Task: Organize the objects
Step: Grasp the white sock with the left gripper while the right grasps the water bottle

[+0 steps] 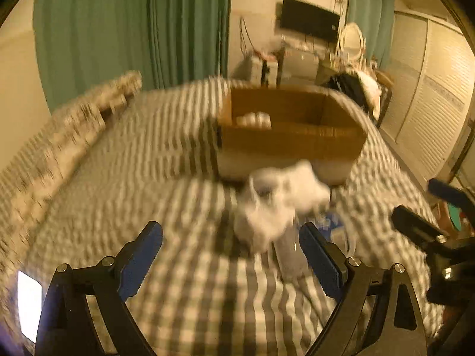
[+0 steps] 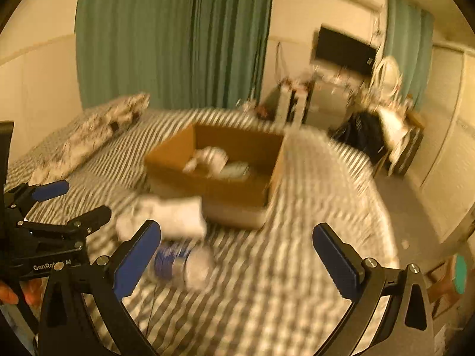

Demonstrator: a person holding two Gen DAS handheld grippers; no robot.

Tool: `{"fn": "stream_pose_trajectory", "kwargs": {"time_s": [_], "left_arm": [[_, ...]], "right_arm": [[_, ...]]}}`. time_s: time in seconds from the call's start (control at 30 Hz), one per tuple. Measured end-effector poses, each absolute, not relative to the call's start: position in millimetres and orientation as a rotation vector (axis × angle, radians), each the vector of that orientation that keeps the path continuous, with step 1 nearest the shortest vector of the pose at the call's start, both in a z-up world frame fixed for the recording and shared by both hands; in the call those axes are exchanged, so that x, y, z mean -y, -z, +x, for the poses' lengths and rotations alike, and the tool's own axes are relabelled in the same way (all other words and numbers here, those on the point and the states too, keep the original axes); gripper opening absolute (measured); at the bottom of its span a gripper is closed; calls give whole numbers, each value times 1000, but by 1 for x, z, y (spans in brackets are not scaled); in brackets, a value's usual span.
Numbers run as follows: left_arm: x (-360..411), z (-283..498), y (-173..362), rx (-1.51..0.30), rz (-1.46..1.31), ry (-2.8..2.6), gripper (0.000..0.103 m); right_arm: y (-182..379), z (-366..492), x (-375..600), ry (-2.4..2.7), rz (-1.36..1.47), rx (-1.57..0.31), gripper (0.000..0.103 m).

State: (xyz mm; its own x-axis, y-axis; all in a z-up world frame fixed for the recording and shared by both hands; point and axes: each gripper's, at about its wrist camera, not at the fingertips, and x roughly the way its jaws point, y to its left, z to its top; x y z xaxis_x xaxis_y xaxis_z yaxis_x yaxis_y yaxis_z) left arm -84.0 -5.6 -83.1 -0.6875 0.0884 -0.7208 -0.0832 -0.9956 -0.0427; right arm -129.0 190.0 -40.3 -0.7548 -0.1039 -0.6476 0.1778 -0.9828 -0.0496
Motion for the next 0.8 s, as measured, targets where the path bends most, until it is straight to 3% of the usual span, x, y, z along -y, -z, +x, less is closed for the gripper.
{"fn": "stream_pose_trajectory", "kwargs": {"time_s": [0.13, 0.4, 0.47, 0.53, 0.63, 0.8], "left_arm": [[-2, -93, 106, -35, -1306, -2749, 96], [-8, -119, 111, -42, -1321, -2721, 95], [-10, -126, 109, -5, -1302, -2682, 85], [-10, -133, 111, 46, -1309, -2622, 52], [-12, -135, 113, 30, -1307, -2601, 41], [2, -115, 94, 40, -1240, -2673, 37]], "right_arm": [[76, -144, -188, 2773, 1153, -202, 103], [98, -156, -198, 2744, 1232, -127, 103], [101, -158, -200, 2734, 1243, -108, 103], [101, -158, -201, 2728, 1246, -91, 103], [101, -159, -201, 2730, 1249, -82, 103], [96, -155, -193, 2746, 1234, -131, 103]]}}
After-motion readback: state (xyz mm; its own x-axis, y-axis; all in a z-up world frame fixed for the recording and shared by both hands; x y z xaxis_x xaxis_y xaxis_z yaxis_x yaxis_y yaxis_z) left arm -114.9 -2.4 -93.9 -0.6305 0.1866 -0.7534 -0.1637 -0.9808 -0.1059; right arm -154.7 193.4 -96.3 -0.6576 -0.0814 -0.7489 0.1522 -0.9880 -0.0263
